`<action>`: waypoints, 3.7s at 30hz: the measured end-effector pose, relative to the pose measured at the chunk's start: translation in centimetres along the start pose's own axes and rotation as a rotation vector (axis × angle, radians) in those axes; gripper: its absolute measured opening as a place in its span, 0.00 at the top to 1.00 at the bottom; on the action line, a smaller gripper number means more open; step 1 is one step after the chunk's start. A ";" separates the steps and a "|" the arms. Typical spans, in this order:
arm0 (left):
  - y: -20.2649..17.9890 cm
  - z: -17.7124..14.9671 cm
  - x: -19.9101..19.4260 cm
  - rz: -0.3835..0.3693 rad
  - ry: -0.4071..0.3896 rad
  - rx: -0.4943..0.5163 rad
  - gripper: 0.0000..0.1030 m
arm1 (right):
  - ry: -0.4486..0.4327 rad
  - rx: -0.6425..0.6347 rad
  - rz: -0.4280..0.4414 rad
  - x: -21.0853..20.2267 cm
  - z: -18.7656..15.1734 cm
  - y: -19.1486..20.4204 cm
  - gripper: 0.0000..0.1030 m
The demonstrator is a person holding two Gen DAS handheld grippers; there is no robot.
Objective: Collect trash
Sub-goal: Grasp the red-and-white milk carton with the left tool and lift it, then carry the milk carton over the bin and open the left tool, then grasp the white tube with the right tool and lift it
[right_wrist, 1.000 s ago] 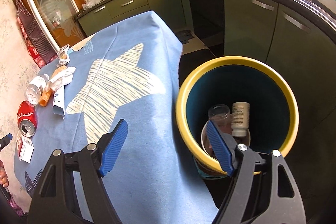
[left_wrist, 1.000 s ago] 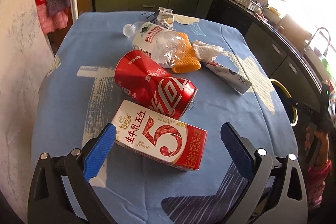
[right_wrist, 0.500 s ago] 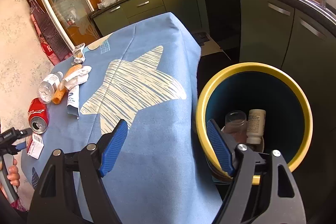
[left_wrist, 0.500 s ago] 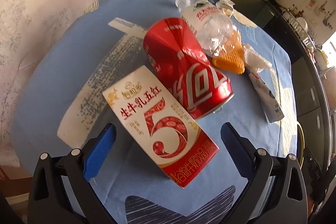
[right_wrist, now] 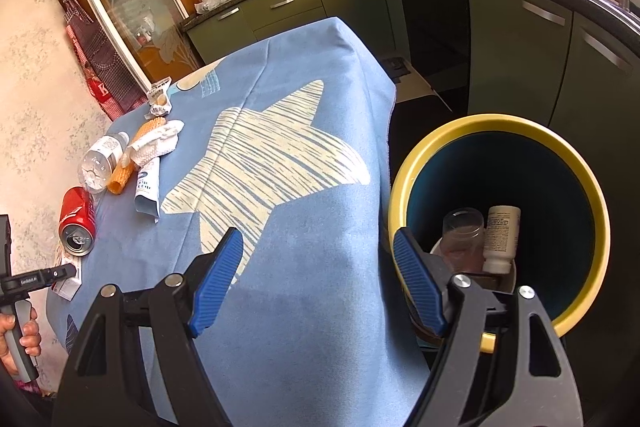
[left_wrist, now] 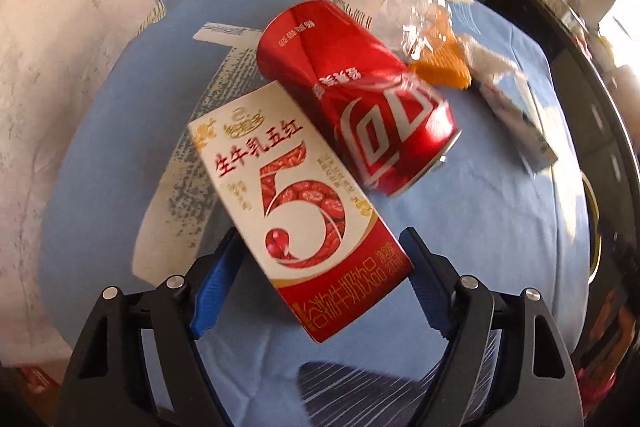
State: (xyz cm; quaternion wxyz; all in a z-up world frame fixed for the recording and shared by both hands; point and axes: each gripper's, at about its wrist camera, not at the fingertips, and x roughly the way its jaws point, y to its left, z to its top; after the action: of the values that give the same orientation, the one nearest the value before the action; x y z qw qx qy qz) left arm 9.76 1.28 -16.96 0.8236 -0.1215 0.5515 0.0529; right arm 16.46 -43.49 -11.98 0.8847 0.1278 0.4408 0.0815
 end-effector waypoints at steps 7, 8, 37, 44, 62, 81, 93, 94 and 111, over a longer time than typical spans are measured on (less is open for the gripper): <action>3.7 -0.6 -0.7 0.020 -0.003 -0.048 0.10 | 0.015 -0.020 0.013 0.7 -0.1 1.3 0.29; 4.1 -0.5 -0.9 0.006 -0.019 -0.069 0.10 | 0.018 -0.025 0.016 0.8 0.0 1.6 0.29; 3.3 -2.2 -6.9 0.009 -0.151 0.213 0.49 | 0.018 -0.021 0.022 -0.3 -1.1 1.8 0.28; -4.5 -2.3 -8.4 -0.125 -0.192 0.436 0.49 | -0.047 0.060 0.004 -3.3 -2.3 -0.9 0.28; -39.6 -3.0 -4.4 -0.542 -0.122 0.981 0.48 | -0.200 0.396 -0.211 -14.0 -9.7 -14.9 0.27; -43.0 0.0 -3.2 -0.577 -0.199 0.851 0.22 | -0.186 0.457 -0.203 -13.1 -10.7 -17.8 0.27; -24.3 2.0 -10.4 -0.510 -0.412 0.579 0.10 | -0.136 0.313 -0.141 -10.6 -7.4 -11.9 0.26; -22.8 2.0 -10.7 -0.493 -0.422 0.560 0.09 | -0.128 0.295 -0.133 -10.2 -7.1 -11.2 0.26; 2.3 1.7 -12.7 -0.235 -0.539 0.200 0.05 | 0.013 -0.202 0.044 -0.3 1.4 10.1 0.26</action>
State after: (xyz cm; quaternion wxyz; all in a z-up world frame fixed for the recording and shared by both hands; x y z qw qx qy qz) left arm 5.85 4.52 -5.01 0.9485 -0.0844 0.2978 -0.0667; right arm 17.06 -34.18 -7.95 0.8883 0.0470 0.4330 0.1460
